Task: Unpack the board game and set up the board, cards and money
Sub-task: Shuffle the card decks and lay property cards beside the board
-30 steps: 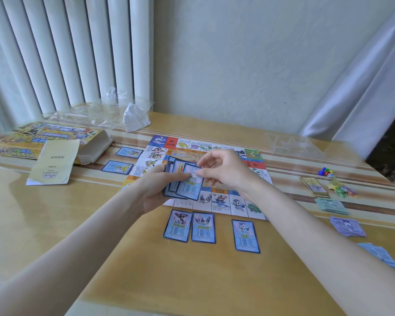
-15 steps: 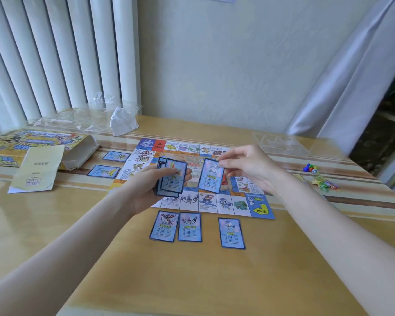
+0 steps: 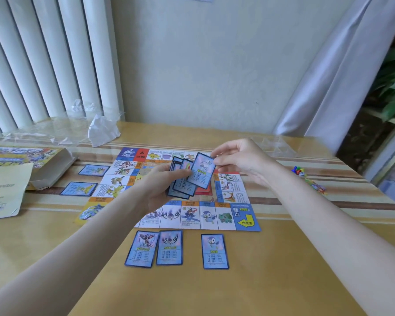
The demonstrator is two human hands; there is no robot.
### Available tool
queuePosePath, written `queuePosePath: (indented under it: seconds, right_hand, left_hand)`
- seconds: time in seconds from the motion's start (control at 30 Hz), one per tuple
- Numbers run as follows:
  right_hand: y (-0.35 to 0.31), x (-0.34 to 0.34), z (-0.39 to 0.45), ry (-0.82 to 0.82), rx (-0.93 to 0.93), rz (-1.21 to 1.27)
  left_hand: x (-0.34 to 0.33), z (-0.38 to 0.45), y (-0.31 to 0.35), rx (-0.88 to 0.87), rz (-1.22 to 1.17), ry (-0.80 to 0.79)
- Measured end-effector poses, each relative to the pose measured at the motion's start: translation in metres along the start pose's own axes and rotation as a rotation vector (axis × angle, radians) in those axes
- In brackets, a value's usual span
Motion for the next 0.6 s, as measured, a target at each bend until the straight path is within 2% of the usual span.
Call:
queuePosePath:
  seconds: [0.2,0.33,0.47,0.6]
  right_hand:
    - [-0.007,0.017,0.017,0.024,0.046,0.091]
    - [-0.001,0.021,0.03,0.054,0.056,-0.044]
    - [0.003,0.028,0.042,0.171,0.08,-0.084]
    - [0.014,0.021,0.051,0.112,0.026,0.011]
  left_hand:
    - [-0.015,0.025,0.013,-0.032,-0.038,0.02]
    - [-0.02,0.038,0.015,-0.034,-0.011,-0.003]
    - [-0.005,0.05,0.016,-0.039,0.022,0.044]
    - [0.009,0.059,0.011,-0.007,0.031,0.062]
Point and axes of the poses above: each hand's wrist, its own z-axis towards the middle knuckle, its own x-axis out of the back of the hand, y = z × x, the point moved 7 cm from there along z, towards the middle knuckle, and after that the axes turned 4 degrees about z, right-handed, at the moved point
